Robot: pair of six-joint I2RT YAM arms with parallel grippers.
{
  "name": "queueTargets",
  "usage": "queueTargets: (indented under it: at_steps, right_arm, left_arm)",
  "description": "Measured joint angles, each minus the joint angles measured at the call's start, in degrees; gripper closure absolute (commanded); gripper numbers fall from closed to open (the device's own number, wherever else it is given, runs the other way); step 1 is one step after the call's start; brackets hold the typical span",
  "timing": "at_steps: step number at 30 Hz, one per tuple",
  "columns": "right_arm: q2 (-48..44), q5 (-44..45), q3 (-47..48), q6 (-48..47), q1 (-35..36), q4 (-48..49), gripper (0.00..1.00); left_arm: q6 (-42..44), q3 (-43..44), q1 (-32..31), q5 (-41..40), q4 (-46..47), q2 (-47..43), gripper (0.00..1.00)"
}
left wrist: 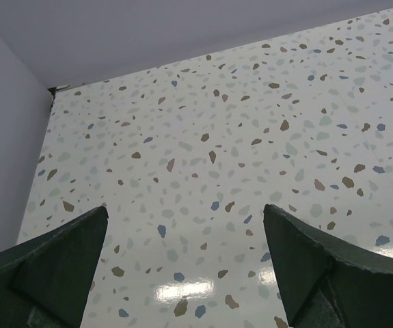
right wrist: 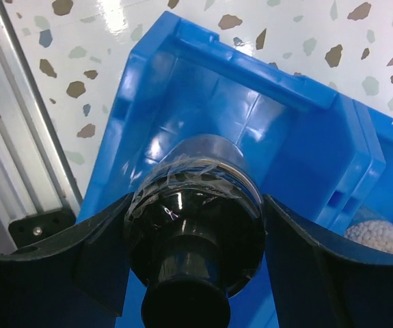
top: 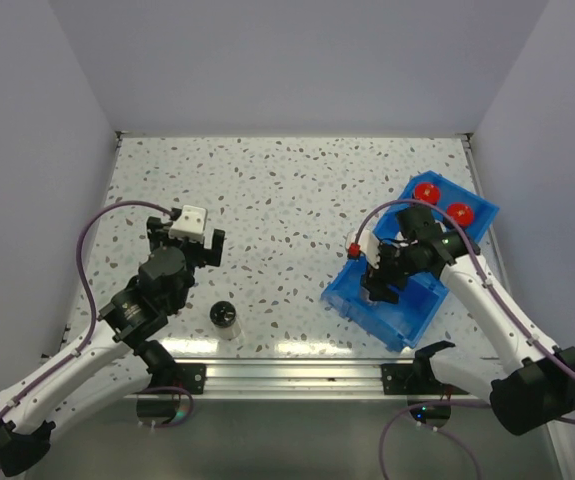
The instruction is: Organize the condiment bottles
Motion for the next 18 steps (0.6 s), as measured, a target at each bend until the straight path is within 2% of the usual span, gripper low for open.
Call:
queueTargets:
  at_steps: [6,9,15,18]
  right_arm:
    - [5.8,0.2,-1.4,-0.1,-0.1,6.6,0.60]
    - [8.4,0.1,-1.6,-0.3,-0.2,9.1,0.54]
    - [9.7,0.1,-2.4,-0.5,-0.3,12.9,0.34]
    - [9.7,0.1,-3.3,-0.7,-0.3,13.5,0.30]
  left_arm:
    - [0.0,0.0,0.0,0.6,0.0,0.1,0.00]
    - [0.0,0.0,0.0,0.8,0.0,0.3,0.00]
    - [0.0,0.0,0.0,0.8,0.0,0.3,0.00]
    - [0.0,0.0,0.0,1.0,0.0,0.3,0.00]
